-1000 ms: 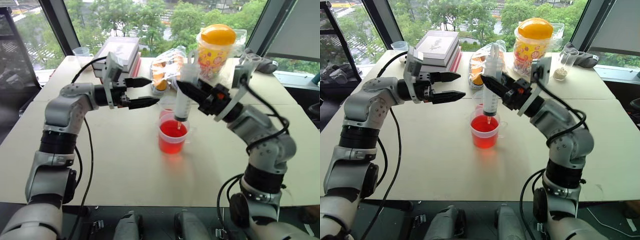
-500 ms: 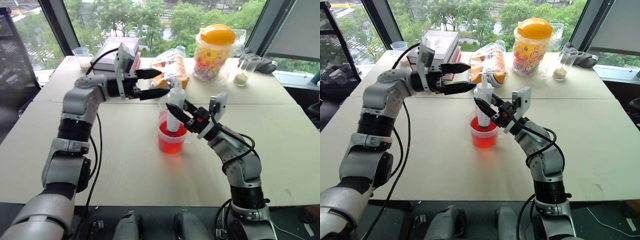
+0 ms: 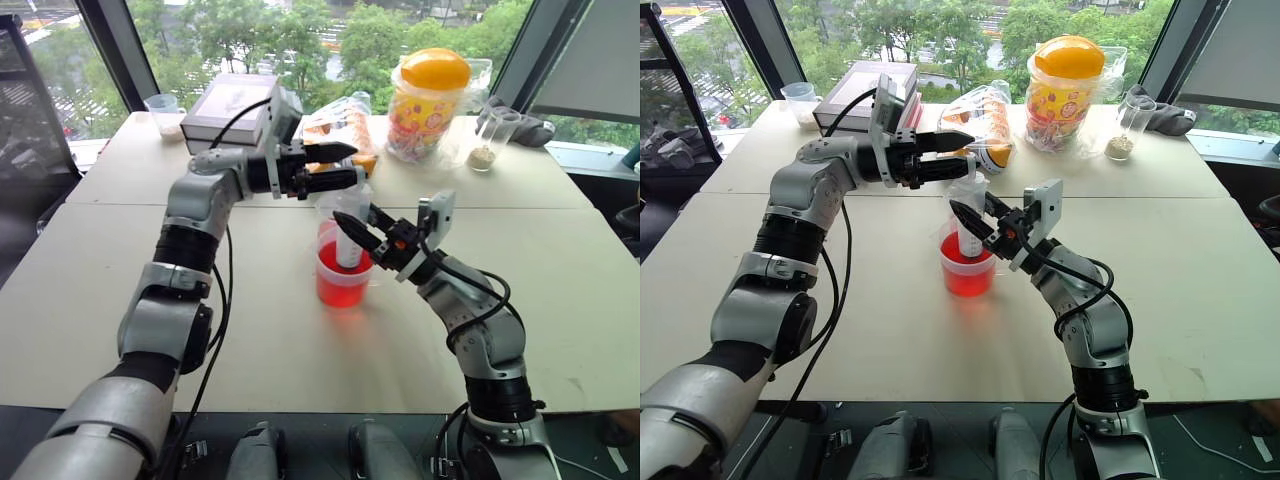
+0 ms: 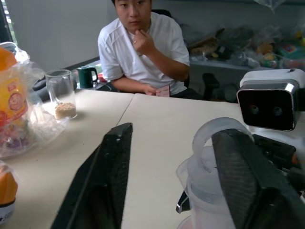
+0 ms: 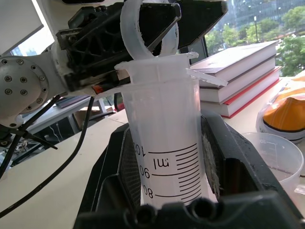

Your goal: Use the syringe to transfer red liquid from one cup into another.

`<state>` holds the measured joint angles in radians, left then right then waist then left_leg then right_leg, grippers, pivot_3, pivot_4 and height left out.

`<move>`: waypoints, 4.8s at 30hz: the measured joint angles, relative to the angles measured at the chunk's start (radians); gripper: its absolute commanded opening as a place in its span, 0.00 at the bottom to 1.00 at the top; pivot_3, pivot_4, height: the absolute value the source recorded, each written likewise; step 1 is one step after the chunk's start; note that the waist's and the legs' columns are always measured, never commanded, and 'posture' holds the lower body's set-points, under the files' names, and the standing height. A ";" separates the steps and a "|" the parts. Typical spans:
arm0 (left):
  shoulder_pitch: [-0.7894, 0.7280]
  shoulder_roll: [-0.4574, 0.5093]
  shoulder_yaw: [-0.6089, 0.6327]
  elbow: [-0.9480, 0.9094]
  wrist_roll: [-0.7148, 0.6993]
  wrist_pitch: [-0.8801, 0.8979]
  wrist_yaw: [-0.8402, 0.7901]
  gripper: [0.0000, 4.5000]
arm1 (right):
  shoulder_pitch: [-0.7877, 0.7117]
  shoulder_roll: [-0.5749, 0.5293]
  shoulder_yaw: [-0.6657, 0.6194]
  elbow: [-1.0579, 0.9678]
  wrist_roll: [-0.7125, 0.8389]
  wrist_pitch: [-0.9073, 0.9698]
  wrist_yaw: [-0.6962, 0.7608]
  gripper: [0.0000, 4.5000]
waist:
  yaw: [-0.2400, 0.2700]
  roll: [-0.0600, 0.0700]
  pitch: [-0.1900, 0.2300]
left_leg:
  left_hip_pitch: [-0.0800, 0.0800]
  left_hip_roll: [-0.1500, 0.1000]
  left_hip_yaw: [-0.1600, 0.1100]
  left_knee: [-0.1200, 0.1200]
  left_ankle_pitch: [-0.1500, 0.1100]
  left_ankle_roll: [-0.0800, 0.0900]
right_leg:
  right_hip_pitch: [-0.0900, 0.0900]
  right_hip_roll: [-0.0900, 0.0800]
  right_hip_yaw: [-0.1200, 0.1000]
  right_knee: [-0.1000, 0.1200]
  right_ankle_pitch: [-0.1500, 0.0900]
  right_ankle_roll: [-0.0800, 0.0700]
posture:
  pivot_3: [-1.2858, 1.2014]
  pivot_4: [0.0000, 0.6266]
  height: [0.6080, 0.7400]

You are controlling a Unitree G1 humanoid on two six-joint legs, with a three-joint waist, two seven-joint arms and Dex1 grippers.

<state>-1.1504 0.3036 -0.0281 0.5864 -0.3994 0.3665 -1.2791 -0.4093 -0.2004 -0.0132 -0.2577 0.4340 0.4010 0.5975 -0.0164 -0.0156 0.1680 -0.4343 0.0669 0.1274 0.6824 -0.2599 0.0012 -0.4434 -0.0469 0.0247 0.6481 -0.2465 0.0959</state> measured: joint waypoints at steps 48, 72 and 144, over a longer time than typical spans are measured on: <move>-0.066 0.006 0.011 0.062 0.002 -0.028 0.012 0.01 | -0.024 -0.017 0.007 0.051 0.001 -0.020 0.009 0.31 | 0.000 0.000 0.000 | 0.000 0.000 0.000 0.000 0.000 0.000 | 0.000 0.000 0.000 0.000 0.000 0.000 | 0.52 0.24 1.00; 0.044 0.143 0.000 -0.119 -0.020 0.079 -0.089 0.99 | -0.178 -0.075 -0.009 0.008 0.061 0.078 0.015 0.31 | 0.001 -0.001 0.000 | 0.000 0.000 0.000 0.000 0.000 0.000 | 0.000 0.000 0.000 0.001 0.000 0.000 | 0.52 0.24 1.00; -0.268 -0.007 0.093 0.488 0.121 -0.241 0.047 0.01 | -0.551 -0.036 -0.030 0.870 -0.151 -0.338 0.204 0.31 | -0.005 0.000 0.001 | -0.001 0.000 0.001 0.000 0.000 0.000 | -0.001 0.000 0.000 0.001 0.000 0.000 | 0.52 0.24 1.00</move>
<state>-1.4186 0.2969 0.0646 1.0749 -0.2781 0.1252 -1.2323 -0.9600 -0.2361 -0.0432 0.6125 0.2831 0.0628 0.8017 -0.0212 -0.0156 0.1686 -0.4349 0.0673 0.1286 0.6822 -0.2598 0.0011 -0.4445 -0.0470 0.0248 0.6488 -0.2464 0.0963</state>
